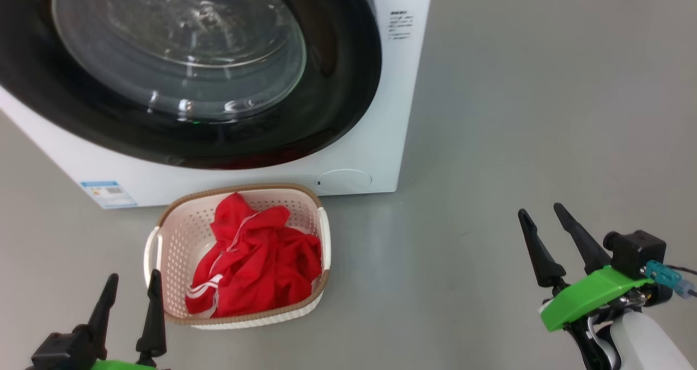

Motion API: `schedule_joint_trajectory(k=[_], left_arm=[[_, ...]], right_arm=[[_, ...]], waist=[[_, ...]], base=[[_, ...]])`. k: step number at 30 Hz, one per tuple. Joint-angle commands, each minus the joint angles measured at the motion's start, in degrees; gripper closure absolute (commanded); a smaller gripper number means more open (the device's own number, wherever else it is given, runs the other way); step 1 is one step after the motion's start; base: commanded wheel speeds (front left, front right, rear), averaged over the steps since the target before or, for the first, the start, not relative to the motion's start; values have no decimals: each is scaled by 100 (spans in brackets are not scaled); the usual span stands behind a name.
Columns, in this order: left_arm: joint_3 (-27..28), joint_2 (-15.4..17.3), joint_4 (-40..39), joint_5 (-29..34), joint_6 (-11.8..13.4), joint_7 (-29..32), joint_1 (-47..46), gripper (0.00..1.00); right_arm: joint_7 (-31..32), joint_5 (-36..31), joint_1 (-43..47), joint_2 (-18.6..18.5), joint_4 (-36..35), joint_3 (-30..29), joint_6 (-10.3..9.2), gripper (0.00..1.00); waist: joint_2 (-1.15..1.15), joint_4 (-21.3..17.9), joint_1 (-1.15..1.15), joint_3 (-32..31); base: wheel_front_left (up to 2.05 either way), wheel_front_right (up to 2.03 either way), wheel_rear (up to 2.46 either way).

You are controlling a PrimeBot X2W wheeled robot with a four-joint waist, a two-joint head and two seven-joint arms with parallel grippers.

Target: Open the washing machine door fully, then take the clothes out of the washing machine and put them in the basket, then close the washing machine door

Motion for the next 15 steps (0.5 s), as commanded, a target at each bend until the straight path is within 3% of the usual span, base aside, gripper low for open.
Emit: schedule_joint_trajectory(k=[1,15], left_arm=[[223,98,-153,64,-16,-47,-22,0],[257,78,-267,31,-17,-47,163,0]], right_arm=[[-27,-44,98,-24,-162,73,-13,0],[-27,-71,278,-15,-163,-55,-13,0]], waist=[[0,-133,0,-114],[0,-275,0,-212]], base=[[0,0,0],[0,0,0]])
